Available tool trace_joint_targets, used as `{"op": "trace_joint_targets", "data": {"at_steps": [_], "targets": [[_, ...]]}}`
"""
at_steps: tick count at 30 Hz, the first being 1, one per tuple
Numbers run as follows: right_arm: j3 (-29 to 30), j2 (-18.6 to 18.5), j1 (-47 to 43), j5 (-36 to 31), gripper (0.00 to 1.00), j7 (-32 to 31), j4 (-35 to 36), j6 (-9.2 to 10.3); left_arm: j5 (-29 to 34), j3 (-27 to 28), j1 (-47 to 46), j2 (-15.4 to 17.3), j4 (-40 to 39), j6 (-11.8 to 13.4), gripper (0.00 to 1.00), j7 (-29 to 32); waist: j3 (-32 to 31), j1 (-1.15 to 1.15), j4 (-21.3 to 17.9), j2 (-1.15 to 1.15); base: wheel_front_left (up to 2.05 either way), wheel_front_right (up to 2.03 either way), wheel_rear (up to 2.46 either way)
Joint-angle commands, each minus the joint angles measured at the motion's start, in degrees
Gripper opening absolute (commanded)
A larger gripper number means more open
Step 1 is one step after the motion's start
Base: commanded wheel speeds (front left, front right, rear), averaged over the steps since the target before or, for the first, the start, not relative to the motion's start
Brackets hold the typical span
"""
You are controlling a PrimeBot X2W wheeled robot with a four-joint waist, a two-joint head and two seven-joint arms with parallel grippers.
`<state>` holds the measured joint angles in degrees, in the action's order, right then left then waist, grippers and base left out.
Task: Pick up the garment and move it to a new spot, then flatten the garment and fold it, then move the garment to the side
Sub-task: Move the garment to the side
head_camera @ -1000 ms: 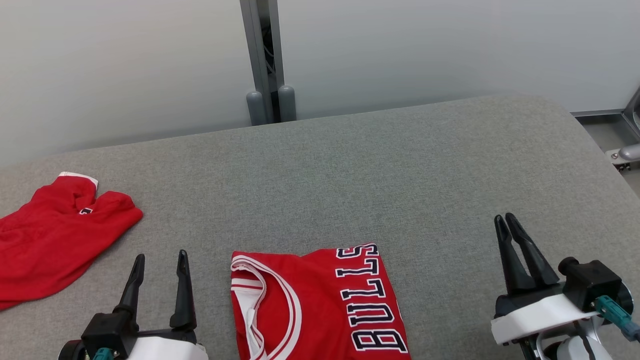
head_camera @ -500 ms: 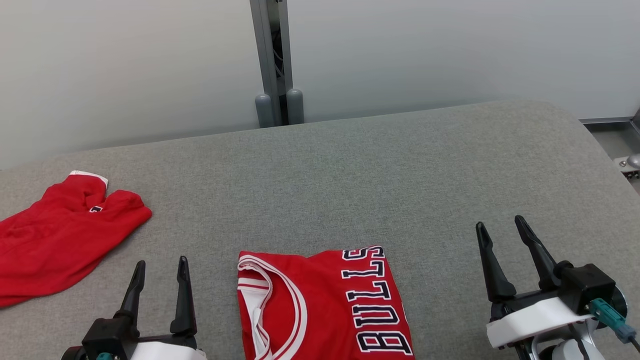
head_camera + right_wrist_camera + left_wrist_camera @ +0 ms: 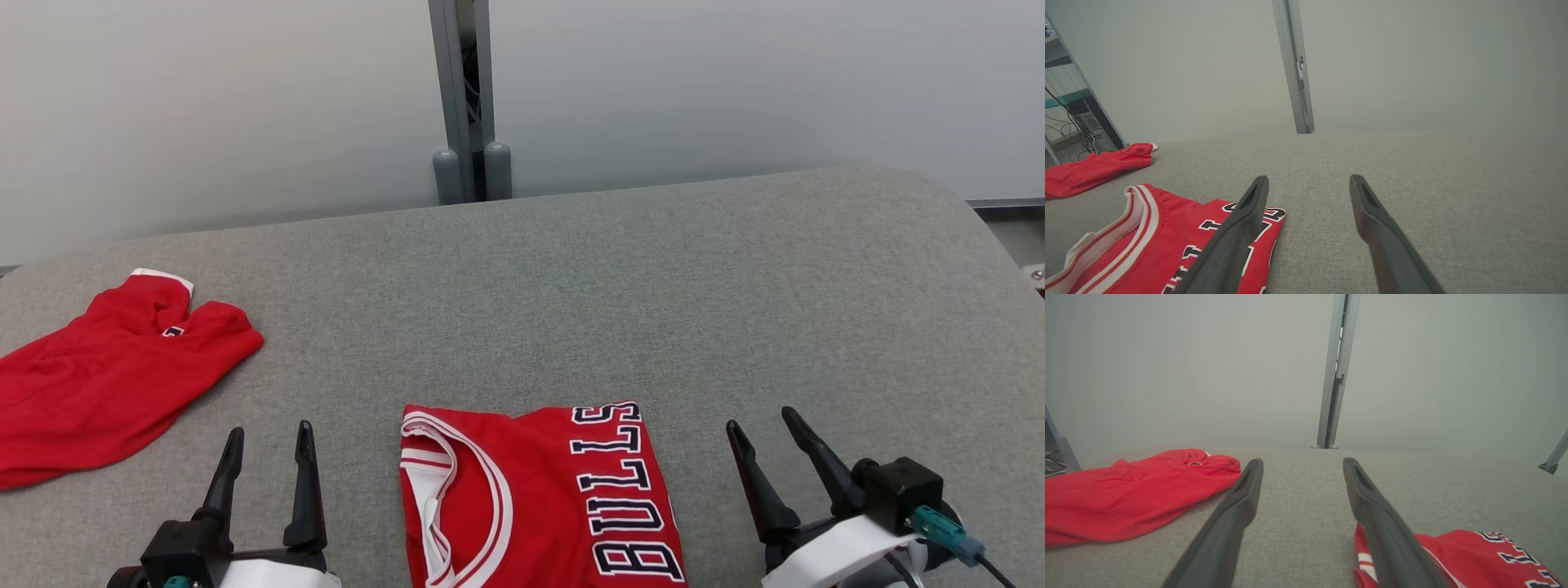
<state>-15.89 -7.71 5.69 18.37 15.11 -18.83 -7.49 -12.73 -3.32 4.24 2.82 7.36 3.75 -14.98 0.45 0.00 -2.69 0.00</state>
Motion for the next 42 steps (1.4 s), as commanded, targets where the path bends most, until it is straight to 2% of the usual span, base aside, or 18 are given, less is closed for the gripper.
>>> {"op": "trace_joint_targets", "data": {"at_steps": [1, 8, 13, 22, 30, 39, 40, 41, 42], "targets": [[-0.8, -0.7, 1.1, 2.0, 1.00, -0.7, -0.5, -0.01, 0.1, 0.0, -0.4, 0.2, 0.0, 0.0, 1.00, -0.2, 0.3, 0.00, 0.3, 0.00, 0.00, 0.00, 0.00], [-9.7, -5.8, 3.8, 15.5, 1.00, -6.6, -1.8, -0.01, 0.7, -0.7, -2.0, 0.2, 0.1, -0.7, 1.00, -0.2, 2.9, 0.00, 2.3, 0.00, 0.00, 0.00, 0.00], [-13.0, -8.1, 5.6, 24.7, 1.00, -11.9, -2.8, -0.01, 1.0, -0.9, -3.0, 0.2, 0.7, -0.8, 1.00, -0.2, 4.5, 0.00, 3.7, 0.00, 0.00, 0.00, 0.00], [-16.8, -8.6, 8.3, 36.2, 1.00, -18.0, -5.9, -0.01, 1.7, -1.2, -4.6, 0.2, 1.0, -1.4, 1.00, -0.2, 6.5, 0.00, 5.9, 0.00, 0.00, 0.00, 0.00], [-20.7, -7.8, 11.2, 39.8, 1.00, -21.5, -9.2, -0.01, 2.1, -1.3, -5.8, 0.2, -0.1, -2.2, 1.00, -0.2, 8.1, 0.00, 7.2, 0.00, 0.00, 0.00, 0.00], [-25.5, -6.8, 14.1, 42.6, 1.00, -20.7, -11.0, -0.01, 2.8, -1.6, -6.3, 0.2, -0.2, -2.6, 1.00, -0.2, 9.2, 0.00, 7.8, 0.00, 0.00, 0.00, 0.00], [-26.0, -6.9, 14.4, 42.8, 0.61, -20.5, -11.3, -0.01, 2.8, -1.6, -6.3, 0.2, -0.2, -2.6, 1.00, -0.2, 9.2, 0.00, 7.8, 0.00, 0.00, 0.00, 0.00], [-26.7, -7.0, 14.7, 42.8, 0.15, -20.2, -11.5, -0.01, 2.9, -1.6, -6.3, 0.2, -0.2, -2.6, 1.00, -0.2, 9.2, 0.00, 7.8, 0.00, 0.00, 0.00, 0.00], [-27.3, -7.3, 15.0, 42.8, 0.00, -20.0, -11.7, -0.01, 3.1, -1.6, -6.2, 0.2, -0.1, -2.6, 1.00, -0.2, 9.1, 0.00, 7.7, 0.00, 0.00, 0.00, 0.00]]}}
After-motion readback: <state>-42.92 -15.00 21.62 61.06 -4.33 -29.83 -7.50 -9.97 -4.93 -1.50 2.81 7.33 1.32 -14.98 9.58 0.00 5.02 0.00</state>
